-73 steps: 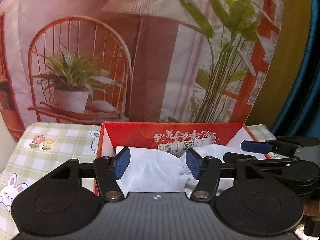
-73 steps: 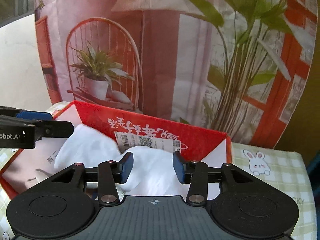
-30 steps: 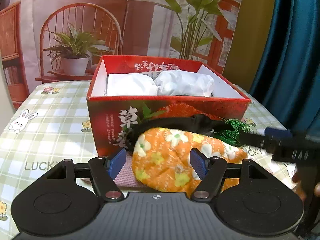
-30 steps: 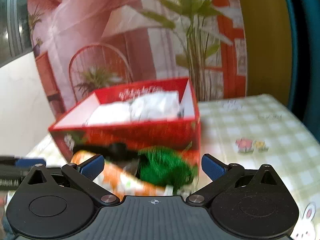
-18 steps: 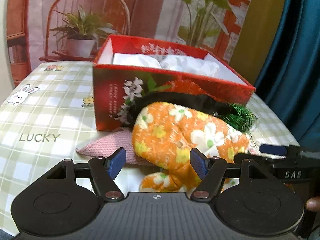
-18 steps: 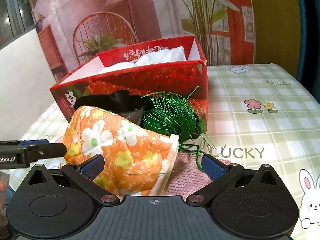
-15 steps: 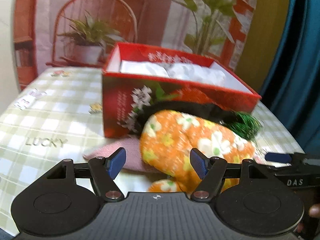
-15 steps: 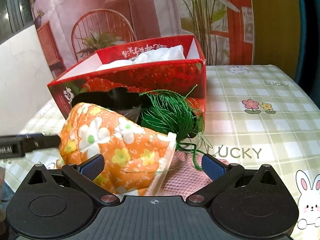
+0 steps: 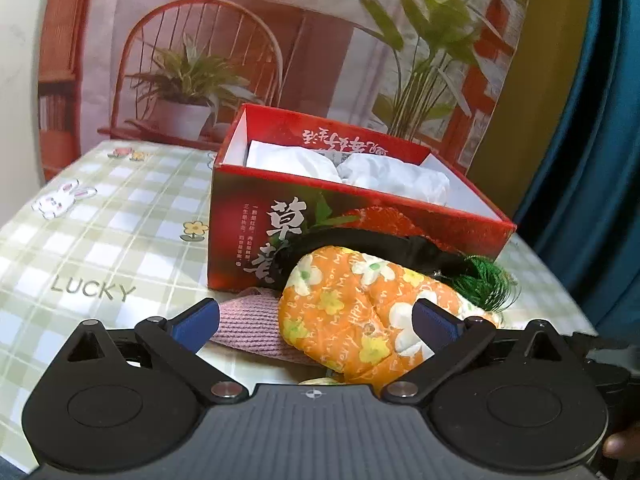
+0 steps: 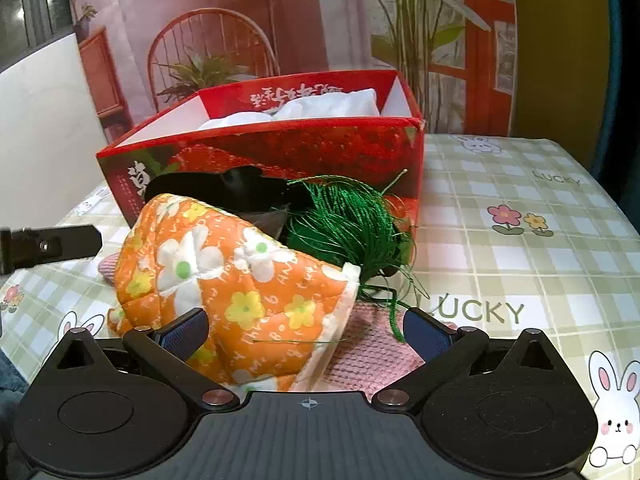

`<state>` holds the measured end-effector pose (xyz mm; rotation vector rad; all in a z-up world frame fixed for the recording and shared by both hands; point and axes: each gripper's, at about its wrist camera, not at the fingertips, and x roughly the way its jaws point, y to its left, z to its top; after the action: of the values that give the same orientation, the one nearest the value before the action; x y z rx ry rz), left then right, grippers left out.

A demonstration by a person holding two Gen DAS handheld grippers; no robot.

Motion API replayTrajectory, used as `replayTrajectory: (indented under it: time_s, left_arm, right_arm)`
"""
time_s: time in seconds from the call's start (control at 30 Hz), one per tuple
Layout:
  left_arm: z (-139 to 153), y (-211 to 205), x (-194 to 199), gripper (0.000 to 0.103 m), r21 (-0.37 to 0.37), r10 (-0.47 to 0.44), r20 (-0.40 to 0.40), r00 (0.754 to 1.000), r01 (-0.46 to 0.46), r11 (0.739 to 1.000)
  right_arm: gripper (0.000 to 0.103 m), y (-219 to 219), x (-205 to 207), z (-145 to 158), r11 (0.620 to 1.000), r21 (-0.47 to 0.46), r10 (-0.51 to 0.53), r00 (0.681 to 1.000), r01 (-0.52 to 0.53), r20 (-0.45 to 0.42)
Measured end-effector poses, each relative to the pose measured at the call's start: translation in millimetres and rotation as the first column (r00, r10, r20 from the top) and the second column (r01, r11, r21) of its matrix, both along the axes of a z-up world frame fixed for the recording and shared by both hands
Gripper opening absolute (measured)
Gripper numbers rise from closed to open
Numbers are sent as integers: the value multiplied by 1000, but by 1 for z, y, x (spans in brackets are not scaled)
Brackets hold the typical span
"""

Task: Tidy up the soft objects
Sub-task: 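Move both grippers back down to the orange floral pouch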

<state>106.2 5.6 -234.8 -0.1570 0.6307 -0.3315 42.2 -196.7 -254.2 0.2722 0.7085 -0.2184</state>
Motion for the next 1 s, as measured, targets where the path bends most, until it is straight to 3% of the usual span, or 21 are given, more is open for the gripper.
replayTrajectory:
  time_s: [0.1,0.3,0.67,1.0]
  left_arm:
    - [-5,4,3,103,-20,19,-26,999,-19,1000]
    - [-8,7,4,103,-16,30,-1,1000,-30,999]
    - [-11,2,3,103,56,15,3,1000,-16,998]
    - [-14,6,1,103,51,28,37,999,-30,998]
  right_arm:
    - [103,0,0,1,1000,-4,-11,1000,11,4]
    - [103,-1,-3,1,1000,5,-2,1000,2,15]
    - [103,-1,-5,-1,1000,14,-10,1000,10,22]
    - [103,6,-4,-3,1000,-5,1,1000,-1,-16]
